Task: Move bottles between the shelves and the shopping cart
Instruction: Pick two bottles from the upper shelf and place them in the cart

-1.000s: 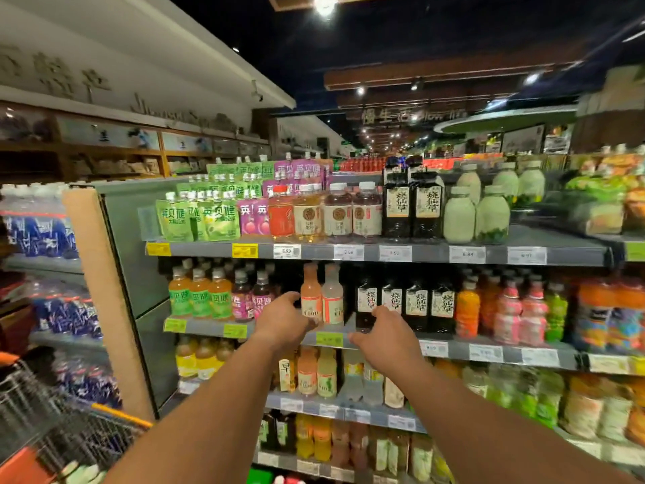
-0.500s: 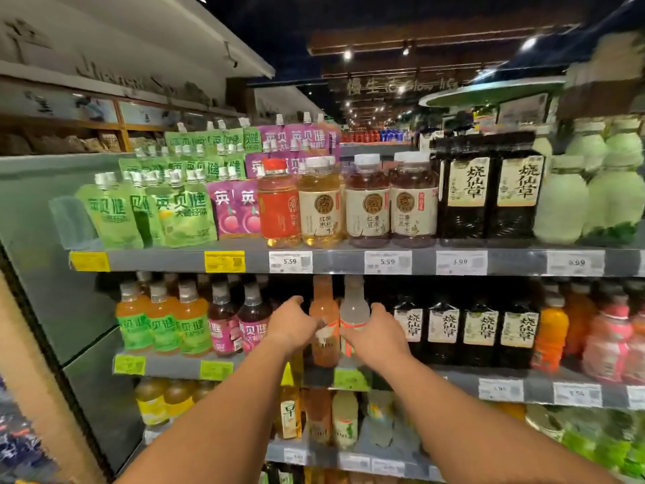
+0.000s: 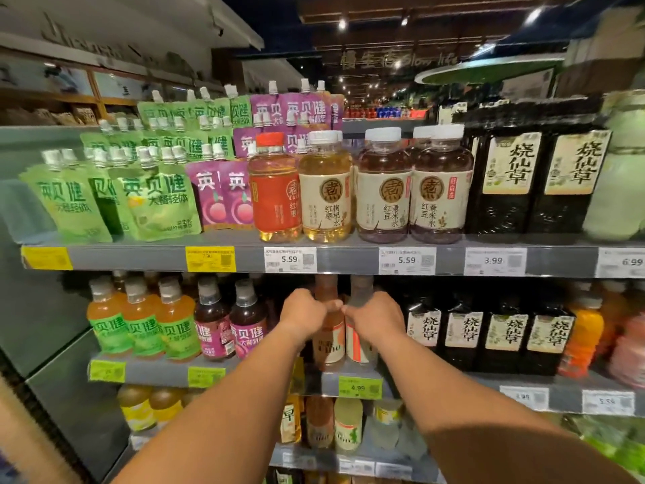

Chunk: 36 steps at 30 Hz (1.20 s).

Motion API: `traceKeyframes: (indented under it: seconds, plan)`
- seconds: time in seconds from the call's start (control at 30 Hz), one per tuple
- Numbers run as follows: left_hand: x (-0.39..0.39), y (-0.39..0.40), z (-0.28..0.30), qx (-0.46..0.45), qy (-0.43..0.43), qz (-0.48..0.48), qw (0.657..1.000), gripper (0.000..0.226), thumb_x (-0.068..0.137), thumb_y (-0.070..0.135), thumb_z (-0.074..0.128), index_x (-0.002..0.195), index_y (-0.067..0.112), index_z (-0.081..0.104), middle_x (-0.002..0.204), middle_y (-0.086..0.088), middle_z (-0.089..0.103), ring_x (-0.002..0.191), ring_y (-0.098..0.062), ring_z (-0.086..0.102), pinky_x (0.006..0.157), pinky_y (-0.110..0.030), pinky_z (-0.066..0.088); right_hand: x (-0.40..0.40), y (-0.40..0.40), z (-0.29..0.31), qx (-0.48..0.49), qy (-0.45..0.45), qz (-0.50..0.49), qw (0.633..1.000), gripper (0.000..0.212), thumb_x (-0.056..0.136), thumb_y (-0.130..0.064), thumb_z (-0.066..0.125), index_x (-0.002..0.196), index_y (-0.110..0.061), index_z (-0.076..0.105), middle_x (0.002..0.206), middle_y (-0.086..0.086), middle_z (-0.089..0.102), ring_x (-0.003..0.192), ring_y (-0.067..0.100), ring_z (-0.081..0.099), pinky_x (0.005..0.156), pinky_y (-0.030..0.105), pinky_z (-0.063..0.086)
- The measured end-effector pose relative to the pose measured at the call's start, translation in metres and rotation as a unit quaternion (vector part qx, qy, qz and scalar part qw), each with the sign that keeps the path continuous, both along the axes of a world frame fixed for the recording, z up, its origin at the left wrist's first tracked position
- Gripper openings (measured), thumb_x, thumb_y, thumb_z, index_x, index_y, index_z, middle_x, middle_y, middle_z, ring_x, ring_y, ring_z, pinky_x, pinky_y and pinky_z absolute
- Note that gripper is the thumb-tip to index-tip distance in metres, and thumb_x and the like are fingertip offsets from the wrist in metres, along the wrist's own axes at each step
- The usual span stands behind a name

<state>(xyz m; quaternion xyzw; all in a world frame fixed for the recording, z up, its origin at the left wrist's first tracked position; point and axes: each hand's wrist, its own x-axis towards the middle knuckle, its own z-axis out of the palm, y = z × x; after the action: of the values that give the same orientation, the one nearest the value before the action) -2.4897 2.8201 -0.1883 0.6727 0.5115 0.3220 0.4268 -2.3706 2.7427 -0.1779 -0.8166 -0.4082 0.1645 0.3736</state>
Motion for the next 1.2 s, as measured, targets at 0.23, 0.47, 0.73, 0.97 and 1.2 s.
traceKeyframes:
  seconds: [0.23, 0.47, 0.73, 0.97, 1.2]
  plan:
    - [-0.003, -0.028, -0.004, 0.052, -0.003, 0.006, 0.999, 0.024, 0.077, 0.027, 0.082, 0.095, 0.018, 0.067, 0.093, 0.003, 0.071, 0.089, -0.017, 0.068, 0.085, -0.04, 0.056, 0.004, -0.022, -0.001, 0.03, 0.007, 0.019, 0.999, 0.04, 0.087, -0.035, 0.067, 0.111, -0.009, 0.049, 0.113, 0.014, 0.063, 0.104, 0.035, 0.06, 0.087, 0.042, 0.051]
    - [-0.024, -0.088, -0.008, 0.143, -0.057, 0.074, 0.985, 0.032, 0.078, 0.021, 0.08, 0.106, 0.028, 0.066, 0.094, 0.016, 0.069, 0.088, -0.002, 0.063, 0.068, -0.009, 0.042, -0.016, -0.069, -0.004, 0.114, -0.051, 0.122, 0.985, 0.046, 0.091, -0.025, 0.063, 0.132, -0.025, 0.042, 0.127, 0.003, 0.057, 0.115, 0.027, 0.055, 0.094, 0.048, 0.048]
    - [-0.133, -0.113, 0.014, 0.166, -0.074, 0.198, 0.963, 0.018, 0.076, 0.025, 0.082, 0.088, 0.028, 0.068, 0.087, 0.013, 0.073, 0.084, -0.006, 0.068, 0.074, -0.026, 0.055, -0.106, -0.08, 0.026, 0.157, -0.094, 0.254, 0.95, 0.044, 0.089, -0.035, 0.065, 0.126, -0.023, 0.045, 0.124, 0.004, 0.059, 0.112, 0.03, 0.056, 0.087, 0.04, 0.047]
    - [-0.29, -0.147, -0.008, 0.145, -0.031, 0.33, 0.932, 0.029, 0.075, 0.028, 0.083, 0.101, 0.019, 0.073, 0.096, 0.002, 0.074, 0.091, -0.017, 0.068, 0.083, -0.033, 0.054, -0.249, -0.073, 0.004, 0.107, -0.038, 0.346, 0.931, 0.044, 0.088, -0.036, 0.068, 0.123, -0.016, 0.049, 0.122, 0.012, 0.062, 0.112, 0.033, 0.057, 0.087, 0.037, 0.046]
    - [-0.449, -0.198, -0.04, 0.083, -0.002, 0.425, 0.901, 0.029, 0.078, 0.029, 0.08, 0.105, 0.023, 0.072, 0.1, 0.004, 0.073, 0.095, -0.017, 0.067, 0.088, -0.04, 0.055, -0.403, -0.073, -0.033, 0.066, -0.018, 0.44, 0.896, 0.039, 0.087, -0.033, 0.069, 0.114, -0.011, 0.05, 0.116, 0.014, 0.065, 0.108, 0.035, 0.06, 0.085, 0.039, 0.048]
